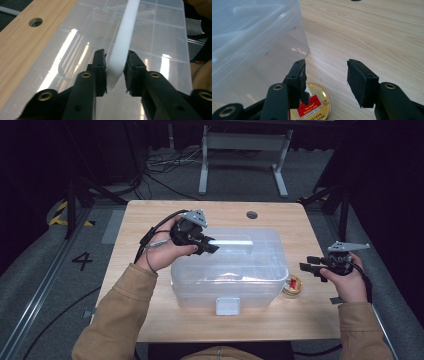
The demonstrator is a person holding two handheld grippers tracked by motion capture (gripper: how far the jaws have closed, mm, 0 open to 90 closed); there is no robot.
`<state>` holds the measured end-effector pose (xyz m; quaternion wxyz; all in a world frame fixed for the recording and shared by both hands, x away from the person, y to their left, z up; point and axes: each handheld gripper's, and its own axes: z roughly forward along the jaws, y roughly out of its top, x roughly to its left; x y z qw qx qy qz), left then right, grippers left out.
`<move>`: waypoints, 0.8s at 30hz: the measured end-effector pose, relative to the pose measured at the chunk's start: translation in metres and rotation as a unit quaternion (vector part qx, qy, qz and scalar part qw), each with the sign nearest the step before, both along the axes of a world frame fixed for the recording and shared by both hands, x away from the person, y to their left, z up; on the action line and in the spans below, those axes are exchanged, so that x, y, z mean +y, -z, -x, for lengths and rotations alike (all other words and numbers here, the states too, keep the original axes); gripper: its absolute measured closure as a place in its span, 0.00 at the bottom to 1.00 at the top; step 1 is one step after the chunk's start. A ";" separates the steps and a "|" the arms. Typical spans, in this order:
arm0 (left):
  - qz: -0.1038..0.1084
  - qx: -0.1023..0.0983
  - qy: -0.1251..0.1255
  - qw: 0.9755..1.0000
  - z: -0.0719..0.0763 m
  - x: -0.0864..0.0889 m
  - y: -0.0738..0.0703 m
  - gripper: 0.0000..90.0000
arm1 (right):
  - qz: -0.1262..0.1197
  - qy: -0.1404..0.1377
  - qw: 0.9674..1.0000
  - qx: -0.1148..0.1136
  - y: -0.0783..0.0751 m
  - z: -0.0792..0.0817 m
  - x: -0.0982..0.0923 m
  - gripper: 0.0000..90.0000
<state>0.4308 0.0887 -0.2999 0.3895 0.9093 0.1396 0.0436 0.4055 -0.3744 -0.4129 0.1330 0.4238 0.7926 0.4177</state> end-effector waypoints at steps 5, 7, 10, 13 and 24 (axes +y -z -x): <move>-0.009 0.000 -0.003 1.000 0.000 -0.002 -0.002 0.82 | 0.000 -0.004 1.000 -0.001 0.000 0.000 0.001 0.56; -0.011 -0.001 -0.003 1.000 0.000 -0.002 -0.003 0.82 | 0.000 -0.005 1.000 -0.001 -0.001 0.001 0.001 0.56; -0.015 0.001 -0.002 1.000 -0.002 -0.002 -0.004 0.82 | -0.002 -0.006 1.000 -0.002 -0.001 0.001 0.001 0.56; -0.013 0.003 -0.004 1.000 -0.002 -0.002 -0.004 0.82 | -0.002 -0.007 1.000 -0.002 -0.001 0.001 0.001 0.56; -0.003 0.012 -0.014 1.000 -0.015 -0.001 -0.015 0.82 | -0.006 -0.009 1.000 -0.003 -0.002 0.001 0.001 0.56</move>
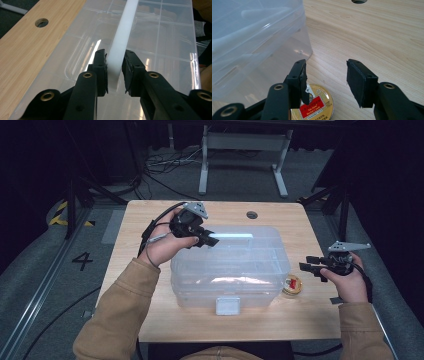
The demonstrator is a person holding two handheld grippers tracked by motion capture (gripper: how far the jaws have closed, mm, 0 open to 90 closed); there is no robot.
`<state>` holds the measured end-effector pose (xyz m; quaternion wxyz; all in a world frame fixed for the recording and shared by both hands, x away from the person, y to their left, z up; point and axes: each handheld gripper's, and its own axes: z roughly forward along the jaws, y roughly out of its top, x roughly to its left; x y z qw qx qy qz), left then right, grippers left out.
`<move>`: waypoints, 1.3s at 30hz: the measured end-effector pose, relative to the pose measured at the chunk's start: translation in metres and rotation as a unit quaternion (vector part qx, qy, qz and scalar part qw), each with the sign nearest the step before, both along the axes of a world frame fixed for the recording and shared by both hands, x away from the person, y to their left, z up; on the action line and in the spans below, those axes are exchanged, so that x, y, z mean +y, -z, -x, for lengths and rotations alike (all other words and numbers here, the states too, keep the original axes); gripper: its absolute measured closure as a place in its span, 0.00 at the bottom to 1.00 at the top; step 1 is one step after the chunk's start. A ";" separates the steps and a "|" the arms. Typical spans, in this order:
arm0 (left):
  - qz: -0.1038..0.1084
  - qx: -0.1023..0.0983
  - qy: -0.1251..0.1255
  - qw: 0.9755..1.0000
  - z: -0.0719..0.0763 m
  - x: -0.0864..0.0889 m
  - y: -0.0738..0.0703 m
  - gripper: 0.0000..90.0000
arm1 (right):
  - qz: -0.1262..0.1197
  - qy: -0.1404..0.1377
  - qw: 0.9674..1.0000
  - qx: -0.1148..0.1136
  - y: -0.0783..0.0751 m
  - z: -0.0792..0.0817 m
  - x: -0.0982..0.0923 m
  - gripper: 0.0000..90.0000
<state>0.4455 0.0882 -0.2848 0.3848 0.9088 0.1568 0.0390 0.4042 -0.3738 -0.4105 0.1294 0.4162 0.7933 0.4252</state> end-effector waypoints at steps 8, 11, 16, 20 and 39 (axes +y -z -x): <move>-0.004 0.000 -0.015 1.000 -0.009 -0.001 -0.008 0.81 | -0.006 -0.003 1.000 0.001 0.000 0.000 -0.001 0.56; -0.008 -0.004 -0.026 1.000 -0.012 -0.002 -0.012 0.81 | -0.009 -0.004 1.000 0.000 0.000 0.000 -0.001 0.57; -0.011 -0.008 -0.033 0.999 -0.017 -0.003 -0.016 0.80 | -0.015 -0.013 1.000 -0.002 -0.001 0.000 0.000 0.59; -0.011 -0.008 -0.040 0.999 -0.024 -0.004 -0.019 0.80 | -0.019 -0.024 1.000 -0.007 -0.002 0.001 0.000 0.63; 0.001 0.002 -0.051 0.999 -0.035 -0.002 -0.021 0.79 | -0.048 -0.150 0.987 -0.031 -0.020 0.018 0.019 1.00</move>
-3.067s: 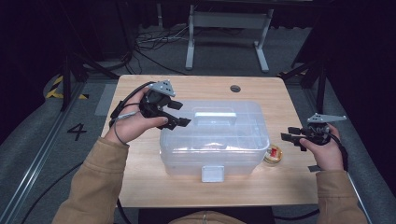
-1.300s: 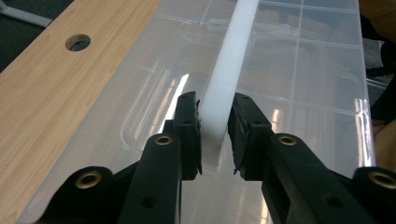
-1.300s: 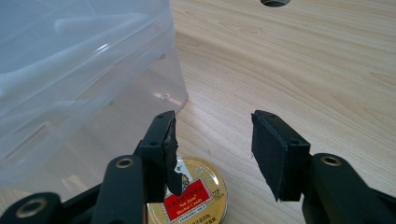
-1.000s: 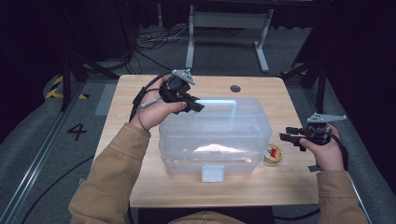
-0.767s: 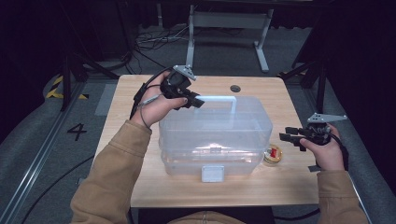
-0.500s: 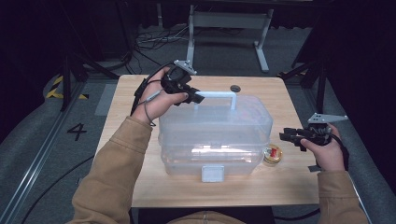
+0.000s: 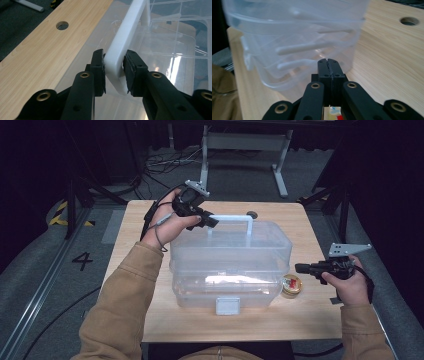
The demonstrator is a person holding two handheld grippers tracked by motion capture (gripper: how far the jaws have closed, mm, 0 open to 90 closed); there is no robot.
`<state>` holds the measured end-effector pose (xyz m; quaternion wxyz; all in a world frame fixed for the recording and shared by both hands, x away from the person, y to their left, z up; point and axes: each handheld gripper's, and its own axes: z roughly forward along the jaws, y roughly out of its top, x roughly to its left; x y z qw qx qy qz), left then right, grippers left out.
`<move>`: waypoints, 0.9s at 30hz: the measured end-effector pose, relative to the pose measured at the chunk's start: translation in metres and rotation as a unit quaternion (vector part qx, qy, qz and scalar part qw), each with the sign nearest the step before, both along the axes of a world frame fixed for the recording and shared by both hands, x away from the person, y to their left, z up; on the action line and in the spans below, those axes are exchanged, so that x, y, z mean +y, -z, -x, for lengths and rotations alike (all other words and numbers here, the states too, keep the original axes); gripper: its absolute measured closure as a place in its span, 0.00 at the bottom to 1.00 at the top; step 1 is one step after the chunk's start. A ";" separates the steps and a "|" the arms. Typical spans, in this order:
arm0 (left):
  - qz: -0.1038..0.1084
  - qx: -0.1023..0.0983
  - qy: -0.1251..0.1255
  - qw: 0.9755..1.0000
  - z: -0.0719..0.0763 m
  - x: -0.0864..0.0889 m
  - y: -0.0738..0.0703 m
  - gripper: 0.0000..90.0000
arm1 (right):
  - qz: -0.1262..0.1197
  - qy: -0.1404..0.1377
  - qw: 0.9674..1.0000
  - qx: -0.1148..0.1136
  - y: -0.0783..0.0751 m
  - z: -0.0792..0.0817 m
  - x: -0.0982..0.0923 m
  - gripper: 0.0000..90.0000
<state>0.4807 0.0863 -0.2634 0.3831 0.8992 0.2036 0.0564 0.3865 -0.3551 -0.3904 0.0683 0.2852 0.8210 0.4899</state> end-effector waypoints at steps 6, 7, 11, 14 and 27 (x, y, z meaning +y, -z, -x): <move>0.003 0.003 0.000 1.000 -0.001 0.001 0.000 0.79 | 0.001 -0.074 0.997 -0.013 -0.009 0.009 0.020 1.00; 0.003 0.003 0.000 1.000 -0.001 0.001 0.000 0.79 | 0.002 -0.079 0.997 -0.016 -0.010 0.010 0.023 1.00; 0.002 0.003 0.000 1.000 -0.001 0.000 0.000 0.79 | -0.006 -0.090 0.996 -0.026 -0.014 0.013 0.030 1.00; 0.003 0.004 0.001 1.000 -0.001 0.001 0.000 0.79 | -0.010 -0.094 0.995 -0.028 -0.015 0.014 0.033 1.00; 0.005 0.007 0.002 1.000 -0.001 0.001 0.001 0.79 | -0.008 -0.093 0.995 -0.030 -0.015 0.014 0.036 1.00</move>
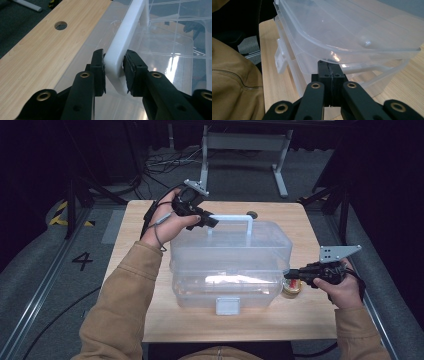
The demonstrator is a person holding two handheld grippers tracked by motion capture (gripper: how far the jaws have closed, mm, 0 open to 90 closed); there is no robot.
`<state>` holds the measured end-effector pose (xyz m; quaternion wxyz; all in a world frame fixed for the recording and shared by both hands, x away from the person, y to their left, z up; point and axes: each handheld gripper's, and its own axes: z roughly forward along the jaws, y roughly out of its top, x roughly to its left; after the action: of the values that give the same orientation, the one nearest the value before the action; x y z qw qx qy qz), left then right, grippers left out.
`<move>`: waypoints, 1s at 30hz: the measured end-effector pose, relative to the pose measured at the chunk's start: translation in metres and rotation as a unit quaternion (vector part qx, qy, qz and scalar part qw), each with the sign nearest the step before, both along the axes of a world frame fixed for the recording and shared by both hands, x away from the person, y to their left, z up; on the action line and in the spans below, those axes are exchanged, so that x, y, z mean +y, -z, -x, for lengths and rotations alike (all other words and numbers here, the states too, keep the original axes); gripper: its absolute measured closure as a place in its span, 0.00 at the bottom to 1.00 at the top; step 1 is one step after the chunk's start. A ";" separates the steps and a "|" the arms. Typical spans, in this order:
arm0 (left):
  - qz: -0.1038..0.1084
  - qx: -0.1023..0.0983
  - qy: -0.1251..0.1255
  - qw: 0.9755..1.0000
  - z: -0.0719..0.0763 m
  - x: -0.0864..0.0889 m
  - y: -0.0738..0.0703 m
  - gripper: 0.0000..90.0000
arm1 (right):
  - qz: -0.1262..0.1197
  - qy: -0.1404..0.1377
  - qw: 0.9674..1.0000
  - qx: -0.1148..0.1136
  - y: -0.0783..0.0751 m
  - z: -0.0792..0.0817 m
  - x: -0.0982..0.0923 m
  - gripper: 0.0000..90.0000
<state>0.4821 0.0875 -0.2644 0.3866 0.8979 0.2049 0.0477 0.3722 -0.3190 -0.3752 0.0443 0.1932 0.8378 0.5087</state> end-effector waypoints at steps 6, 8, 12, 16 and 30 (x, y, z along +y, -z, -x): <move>0.002 0.004 -0.001 1.000 0.001 0.001 0.000 0.78 | 0.002 0.002 1.000 0.001 0.001 0.000 0.001 1.00; 0.009 0.009 -0.007 1.000 0.003 0.001 -0.002 0.68 | 0.004 0.002 1.000 0.001 0.001 0.000 0.001 1.00; 0.024 0.002 -0.007 1.000 0.009 0.008 -0.009 0.54 | 0.003 0.003 1.000 0.001 0.001 -0.001 0.001 1.00; 0.022 -0.003 -0.005 1.000 0.019 0.015 -0.017 0.56 | 0.001 0.004 1.000 0.002 0.000 -0.002 0.001 1.00; -0.006 0.029 0.034 0.999 0.063 0.032 -0.037 0.75 | -0.012 0.014 1.000 -0.002 -0.007 -0.011 0.004 1.00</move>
<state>0.4187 0.1198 -0.2278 0.3770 0.9076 0.1847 0.0095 0.3830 -0.3150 -0.3682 0.0507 0.2047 0.8287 0.5185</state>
